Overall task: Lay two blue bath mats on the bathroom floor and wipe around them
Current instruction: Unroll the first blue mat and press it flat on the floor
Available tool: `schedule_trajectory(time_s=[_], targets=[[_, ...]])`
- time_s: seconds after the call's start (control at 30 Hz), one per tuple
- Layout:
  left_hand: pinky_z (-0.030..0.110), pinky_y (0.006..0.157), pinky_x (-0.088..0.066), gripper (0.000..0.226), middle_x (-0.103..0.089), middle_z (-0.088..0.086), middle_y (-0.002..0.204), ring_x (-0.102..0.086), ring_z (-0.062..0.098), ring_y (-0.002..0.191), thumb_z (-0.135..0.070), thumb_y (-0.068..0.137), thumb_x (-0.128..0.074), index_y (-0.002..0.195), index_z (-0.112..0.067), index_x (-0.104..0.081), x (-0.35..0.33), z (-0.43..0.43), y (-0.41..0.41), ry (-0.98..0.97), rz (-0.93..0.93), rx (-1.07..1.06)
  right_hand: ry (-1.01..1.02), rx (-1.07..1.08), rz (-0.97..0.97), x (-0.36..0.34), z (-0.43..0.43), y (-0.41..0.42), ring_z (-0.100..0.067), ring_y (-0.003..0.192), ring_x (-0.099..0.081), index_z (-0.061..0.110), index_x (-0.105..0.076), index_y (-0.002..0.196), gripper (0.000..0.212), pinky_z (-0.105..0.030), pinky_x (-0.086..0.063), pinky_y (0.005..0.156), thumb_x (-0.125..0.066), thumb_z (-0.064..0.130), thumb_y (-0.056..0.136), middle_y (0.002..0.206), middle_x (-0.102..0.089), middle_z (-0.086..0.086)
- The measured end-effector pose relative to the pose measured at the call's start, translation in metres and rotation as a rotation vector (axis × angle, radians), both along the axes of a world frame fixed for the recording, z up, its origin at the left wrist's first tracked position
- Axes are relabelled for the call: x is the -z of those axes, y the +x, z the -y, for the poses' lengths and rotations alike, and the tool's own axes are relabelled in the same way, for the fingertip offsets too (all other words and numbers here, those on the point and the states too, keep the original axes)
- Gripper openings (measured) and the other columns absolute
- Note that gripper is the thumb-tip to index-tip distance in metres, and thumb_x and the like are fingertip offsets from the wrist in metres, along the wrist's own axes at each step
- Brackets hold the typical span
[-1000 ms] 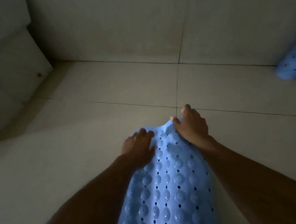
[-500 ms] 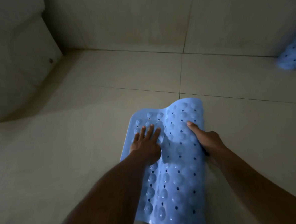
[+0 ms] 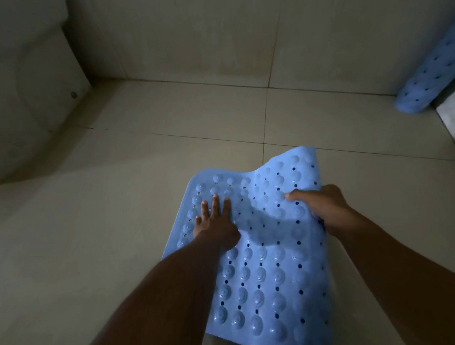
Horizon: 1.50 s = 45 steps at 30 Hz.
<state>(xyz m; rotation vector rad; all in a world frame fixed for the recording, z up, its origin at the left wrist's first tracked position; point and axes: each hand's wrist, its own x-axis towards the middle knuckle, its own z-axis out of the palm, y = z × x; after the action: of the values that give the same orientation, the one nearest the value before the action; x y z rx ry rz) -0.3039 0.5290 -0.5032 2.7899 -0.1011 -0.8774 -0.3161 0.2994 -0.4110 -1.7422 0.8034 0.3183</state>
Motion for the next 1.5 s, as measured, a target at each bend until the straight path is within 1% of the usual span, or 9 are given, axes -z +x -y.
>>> schedule_trajectory(time_s=[0.07, 0.2, 0.3, 0.47, 0.8, 1.0, 1.2, 1.3, 1.5], targets=[[0.054, 0.124, -0.006, 0.078, 0.030, 0.000, 0.166, 0.021, 0.034, 0.154, -0.044, 0.104, -0.037, 0.161, -0.030, 0.014, -0.001, -0.003, 0.003, 0.001, 0.001, 0.009, -0.077, -0.012, 0.011, -0.002, 0.008, 0.004, -0.027, 0.073, -0.076, 0.008, -0.072, 0.098, 0.080, -0.041, -0.063, 0.068, -0.094, 0.054, 0.035, 0.091, -0.077, -0.010], [0.054, 0.124, -0.008, 0.085, 0.030, 0.001, 0.166, 0.020, 0.035, 0.154, -0.057, 0.101, -0.040, 0.161, -0.030, 0.015, -0.001, -0.006, 0.002, 0.020, 0.013, 0.030, -0.001, -0.105, -0.052, -0.018, 0.011, 0.001, -0.021, 0.082, -0.068, 0.014, -0.069, 0.100, 0.064, -0.032, -0.051, 0.066, -0.068, 0.072, 0.074, 0.094, -0.071, -0.003], [0.055, 0.124, -0.007, 0.102, 0.032, 0.001, 0.165, 0.022, 0.035, 0.153, -0.073, 0.092, -0.045, 0.160, -0.030, 0.018, 0.001, -0.006, 0.001, 0.023, 0.010, 0.035, -0.008, -0.031, -0.092, -0.013, 0.018, 0.002, -0.030, 0.094, -0.064, 0.012, -0.066, 0.108, 0.058, -0.043, -0.054, 0.087, -0.048, 0.064, 0.090, 0.106, -0.067, -0.011], [0.055, 0.125, -0.007, 0.112, 0.034, 0.002, 0.164, 0.024, 0.036, 0.153, -0.080, 0.086, -0.049, 0.159, -0.031, 0.020, 0.003, -0.009, 0.000, 0.023, 0.022, 0.052, -0.034, -0.093, -0.159, -0.012, 0.024, -0.005, -0.022, 0.091, -0.061, 0.004, -0.058, 0.122, 0.077, -0.032, -0.048, 0.072, -0.073, 0.064, 0.076, 0.115, -0.063, -0.007], [0.056, 0.124, -0.006, 0.113, 0.035, 0.002, 0.163, 0.025, 0.036, 0.152, -0.081, 0.085, -0.047, 0.159, -0.030, 0.021, 0.005, -0.008, 0.005, 0.049, 0.010, 0.048, 0.146, -0.208, -0.168, -0.004, 0.037, -0.003, -0.027, 0.098, -0.073, 0.015, -0.069, 0.117, 0.086, -0.043, -0.055, 0.091, -0.086, 0.069, 0.051, 0.110, -0.076, -0.006], [0.055, 0.125, -0.008, 0.113, 0.031, 0.000, 0.165, 0.022, 0.034, 0.154, -0.084, 0.083, -0.047, 0.159, -0.032, 0.019, 0.004, -0.021, 0.016, 0.050, 0.044, 0.041, 0.412, -0.234, -0.152, -0.022, 0.073, -0.013, -0.029, 0.111, -0.070, 0.017, -0.068, 0.124, 0.056, -0.045, -0.053, 0.093, -0.063, 0.058, 0.086, 0.120, -0.073, -0.010], [0.057, 0.124, -0.005, 0.109, 0.028, 0.002, 0.166, 0.019, 0.033, 0.155, -0.080, 0.087, -0.044, 0.160, -0.028, 0.017, 0.005, -0.050, 0.035, 0.104, 0.055, 0.014, -0.183, -0.033, 0.079, -0.015, 0.107, -0.016, -0.020, 0.068, -0.074, 0.010, -0.072, 0.090, 0.033, -0.031, -0.061, 0.060, -0.090, 0.028, 0.068, 0.094, -0.075, -0.012], [0.053, 0.126, 0.002, 0.090, 0.025, 0.005, 0.168, 0.021, 0.031, 0.154, -0.072, 0.096, -0.030, 0.162, -0.025, 0.010, 0.014, -0.029, 0.011, 0.041, 0.256, 0.125, -0.458, -0.010, 0.064, -0.003, 0.109, -0.018, -0.024, 0.082, -0.070, 0.017, -0.070, 0.094, 0.051, -0.042, -0.059, 0.083, -0.091, 0.046, 0.059, 0.095, -0.073, -0.004], [0.055, 0.123, 0.012, 0.102, 0.036, -0.001, 0.163, 0.034, 0.032, 0.149, -0.091, 0.082, -0.024, 0.159, -0.037, 0.015, 0.029, 0.015, -0.020, 0.009, 0.208, 0.238, -0.436, -0.151, -0.017, 0.014, 0.091, -0.015, -0.022, 0.065, -0.059, 0.022, -0.052, 0.075, 0.060, -0.032, -0.044, 0.063, -0.067, 0.078, 0.060, 0.069, -0.059, 0.001]])
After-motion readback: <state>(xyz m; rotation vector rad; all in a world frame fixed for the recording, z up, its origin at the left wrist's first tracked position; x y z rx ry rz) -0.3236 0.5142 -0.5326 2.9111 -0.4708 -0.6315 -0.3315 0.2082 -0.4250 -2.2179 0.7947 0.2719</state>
